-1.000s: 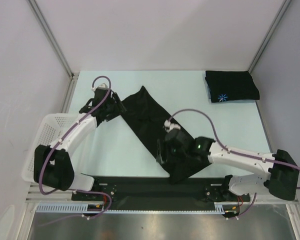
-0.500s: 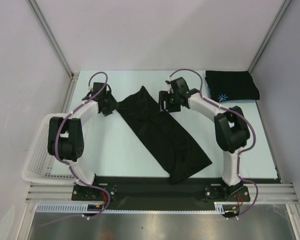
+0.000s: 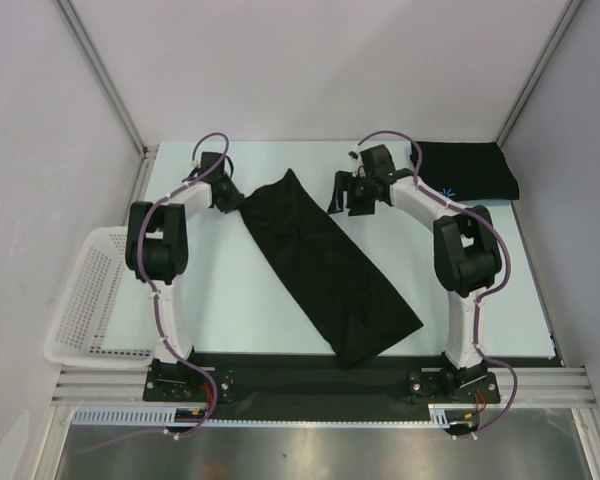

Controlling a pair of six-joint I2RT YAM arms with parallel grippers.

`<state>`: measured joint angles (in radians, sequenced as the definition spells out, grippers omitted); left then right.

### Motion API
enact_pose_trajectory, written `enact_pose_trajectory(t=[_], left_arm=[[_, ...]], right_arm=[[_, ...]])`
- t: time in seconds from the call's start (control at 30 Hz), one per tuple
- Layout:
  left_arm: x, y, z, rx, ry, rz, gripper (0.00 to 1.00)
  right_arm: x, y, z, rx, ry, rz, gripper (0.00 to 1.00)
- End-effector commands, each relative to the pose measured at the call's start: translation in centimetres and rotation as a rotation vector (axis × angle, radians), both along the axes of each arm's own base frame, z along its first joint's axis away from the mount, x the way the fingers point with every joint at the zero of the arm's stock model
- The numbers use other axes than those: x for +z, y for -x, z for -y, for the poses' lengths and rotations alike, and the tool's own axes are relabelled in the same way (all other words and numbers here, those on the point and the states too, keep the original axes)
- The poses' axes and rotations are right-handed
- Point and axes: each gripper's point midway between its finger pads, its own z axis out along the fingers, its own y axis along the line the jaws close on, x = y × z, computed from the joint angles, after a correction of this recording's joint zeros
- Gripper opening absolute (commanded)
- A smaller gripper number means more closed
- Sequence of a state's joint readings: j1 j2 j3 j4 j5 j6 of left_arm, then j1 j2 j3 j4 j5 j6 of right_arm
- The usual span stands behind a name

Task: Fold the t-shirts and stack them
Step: Fold the tshirt

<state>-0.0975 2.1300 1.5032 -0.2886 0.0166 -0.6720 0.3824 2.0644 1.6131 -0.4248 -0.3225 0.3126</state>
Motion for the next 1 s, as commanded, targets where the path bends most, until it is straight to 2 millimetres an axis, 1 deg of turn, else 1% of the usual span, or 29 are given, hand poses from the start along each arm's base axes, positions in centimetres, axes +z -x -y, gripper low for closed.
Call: enact_pose_trajectory(t=[0.0,0.03,0.07,0.1,0.17,0.2,0.23,0.27,0.3,0.33,0.37,0.4,0.43,0.5,0.57,0.63,0.67,0.7,0.73,0.77,0.8,0.83,0.87,0.9,0.93,0.97], left_arm=[[0.1,-3.1,0.6,-0.061,0.000,0.056,0.22],[-0.1,-3.8,0.8,-0.066,0.007,0.063,0.22],[0.0,-4.5,1.0,-0.078,0.013,0.075,0.10],[0.0,-6.2,1.4,-0.087,0.022,0.102,0.09],[0.5,-8.0,1.9,-0.106,0.040,0.143,0.07],[1.2,-10.0,2.6,-0.121,0.058,0.209,0.06],[1.8,-11.1,3.1,-0.137,0.077,0.248,0.07],[1.9,-11.9,3.8,-0.150,0.106,0.269,0.06],[4.5,-14.1,4.4,-0.162,0.118,0.352,0.06],[2.6,-14.9,5.0,-0.173,0.123,0.346,0.06],[3.0,-15.8,5.4,-0.184,0.125,0.368,0.06],[6.3,-17.6,6.1,-0.204,0.139,0.456,0.06],[4.2,-18.1,6.6,-0.211,0.142,0.438,0.06],[5.2,-19.0,6.9,-0.208,0.152,0.477,0.08],[6.3,-19.2,6.4,-0.208,0.130,0.501,0.10],[6.4,-18.7,6.0,-0.211,0.088,0.487,0.15],[8.3,-18.2,5.7,-0.223,0.058,0.497,0.31],[7.7,-17.5,5.3,-0.221,0.035,0.465,0.35],[8.3,-17.1,4.7,-0.228,-0.011,0.463,0.39],[10.1,-16.2,4.3,-0.231,-0.035,0.457,0.51],[10.0,-15.3,3.8,-0.233,-0.061,0.429,0.57],[10.7,-14.6,3.4,-0.232,-0.085,0.419,0.61],[11.2,-14.0,2.8,-0.240,-0.122,0.413,0.64],[13.2,-12.4,2.3,-0.235,-0.141,0.410,0.66],[14.0,-11.6,1.9,-0.239,-0.167,0.408,0.71],[15.1,-10.6,1.5,-0.230,-0.181,0.410,0.73]], right_arm=[[3.2,-1.4,4.4,-0.081,-0.016,0.053,0.72],[3.1,-1.4,5.1,-0.094,-0.018,0.044,0.72],[3.2,-1.6,5.6,-0.106,-0.023,0.042,0.72],[3.3,-1.6,6.1,-0.118,-0.025,0.036,0.72],[3.3,-1.8,7.2,-0.141,-0.019,0.037,0.72],[3.3,-1.9,7.4,-0.144,-0.015,0.044,0.72],[3.1,-1.9,7.6,-0.150,-0.011,0.037,0.72],[2.6,-2.0,8.1,-0.163,-0.010,0.027,0.72],[2.2,-2.0,8.2,-0.167,-0.012,0.015,0.72],[2.0,-2.1,8.3,-0.174,-0.015,0.009,0.72],[1.8,-2.1,8.5,-0.180,-0.015,0.001,0.72],[1.3,-2.1,8.6,-0.186,-0.014,-0.011,0.72],[1.2,-2.2,8.7,-0.189,-0.012,-0.010,0.72],[0.9,-2.1,8.8,-0.193,-0.010,-0.020,0.72],[1.0,-2.0,8.9,-0.195,-0.010,-0.029,0.72],[1.3,-1.8,9.0,-0.198,-0.011,-0.031,0.72],[1.3,-1.6,9.2,-0.198,-0.009,-0.038,0.73],[1.5,-1.4,9.1,-0.194,-0.011,-0.044,0.73],[1.6,-1.1,9.2,-0.192,-0.013,-0.050,0.73],[1.5,-0.6,9.2,-0.188,-0.012,-0.071,0.73],[1.6,-0.1,9.0,-0.177,-0.024,-0.091,0.73],[1.6,0.4,9.0,-0.168,-0.029,-0.106,0.74],[1.3,1.5,9.1,-0.162,-0.026,-0.144,0.74],[1.4,2.2,8.9,-0.146,-0.039,-0.160,0.74],[1.4,3.0,8.9,-0.133,-0.043,-0.170,0.75],[1.4,4.4,9.2,-0.129,-0.045,-0.194,0.75]])
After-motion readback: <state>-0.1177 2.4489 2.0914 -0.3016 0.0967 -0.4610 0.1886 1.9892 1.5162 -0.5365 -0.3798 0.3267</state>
